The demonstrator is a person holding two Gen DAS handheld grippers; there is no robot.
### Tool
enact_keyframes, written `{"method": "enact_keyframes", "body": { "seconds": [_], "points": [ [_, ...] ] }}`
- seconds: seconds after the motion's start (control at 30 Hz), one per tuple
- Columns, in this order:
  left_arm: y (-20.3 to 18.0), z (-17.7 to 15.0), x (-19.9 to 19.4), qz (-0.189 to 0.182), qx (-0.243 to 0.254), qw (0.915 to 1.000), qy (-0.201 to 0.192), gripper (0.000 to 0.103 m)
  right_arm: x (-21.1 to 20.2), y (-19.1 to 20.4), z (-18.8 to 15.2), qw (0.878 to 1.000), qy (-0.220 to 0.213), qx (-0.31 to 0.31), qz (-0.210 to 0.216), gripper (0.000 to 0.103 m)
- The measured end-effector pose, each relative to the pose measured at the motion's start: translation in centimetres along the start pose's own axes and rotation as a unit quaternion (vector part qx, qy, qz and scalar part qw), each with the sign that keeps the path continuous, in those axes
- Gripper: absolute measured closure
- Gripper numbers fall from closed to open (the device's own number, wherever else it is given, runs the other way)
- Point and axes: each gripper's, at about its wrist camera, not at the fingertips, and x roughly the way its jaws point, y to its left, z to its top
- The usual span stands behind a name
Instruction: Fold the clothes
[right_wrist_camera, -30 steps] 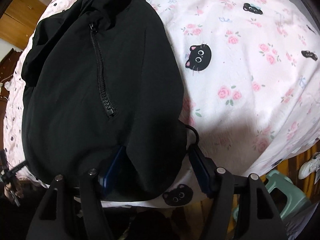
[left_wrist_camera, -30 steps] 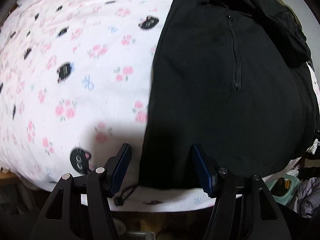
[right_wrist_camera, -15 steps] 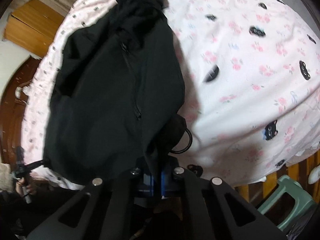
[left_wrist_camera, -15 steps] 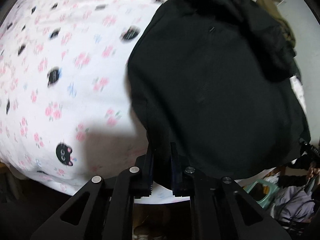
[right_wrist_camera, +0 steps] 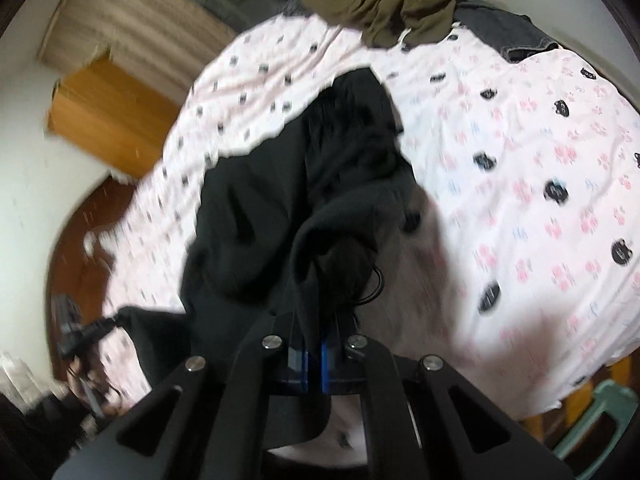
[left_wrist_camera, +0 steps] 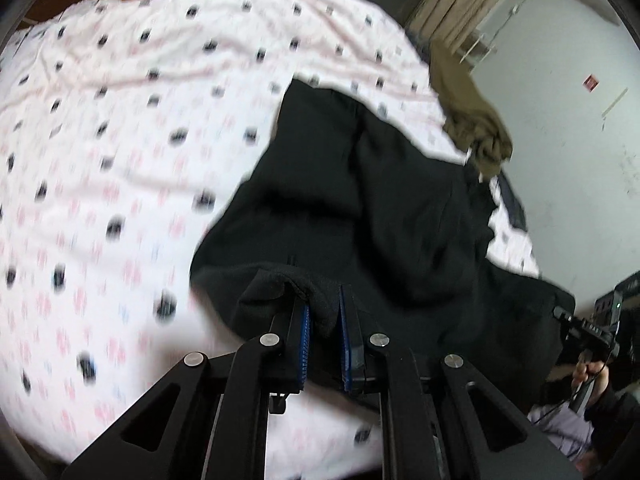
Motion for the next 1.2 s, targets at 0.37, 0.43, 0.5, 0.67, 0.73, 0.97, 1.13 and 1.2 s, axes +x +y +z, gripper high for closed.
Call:
{"method": "enact_keyframes", "body": {
  "seconds": [0.37,0.43,0.5,0.67,0.73,0.97,1.13,1.2],
  "points": [
    [1.9,13.9,8.3,0.022,0.016,0.9982,-0.052,0.093,7.7,4.0,11.8,0.999,-0.047,-0.001,-0.010,0.099],
    [2.3,16.2,10.2,0.029,0.016,0.9977,-0.060,0.093,9.5,3.8,14.6,0.998,-0.055,0.006,-0.022,0.099],
    [2.7,18.8,12.2,0.042,0.021,0.9970,-0.062,0.092,11.2,3.4,17.3,0.997,-0.064,0.025,-0.030,0.099],
    [2.9,23.6,17.5,0.065,0.028,0.9956,-0.061,0.092,16.2,2.1,22.9,0.993,-0.065,0.081,-0.064,0.099],
    [3.1,25.3,20.0,0.072,0.028,0.9956,-0.054,0.092,18.5,1.6,24.6,0.991,-0.059,0.088,-0.085,0.099],
    [4.9,27.2,27.7,0.109,0.027,0.9935,-0.017,0.092,26.8,-0.3,28.3,0.984,-0.036,0.093,-0.148,0.098],
    [6.0,26.2,30.8,0.125,0.016,0.9920,0.007,0.092,31.5,-1.0,29.1,0.977,-0.010,0.063,-0.203,0.097],
    [6.0,25.8,31.4,0.132,0.017,0.9909,0.016,0.091,33.2,-1.1,28.9,0.975,0.009,0.047,-0.219,0.094]
  ]
}}
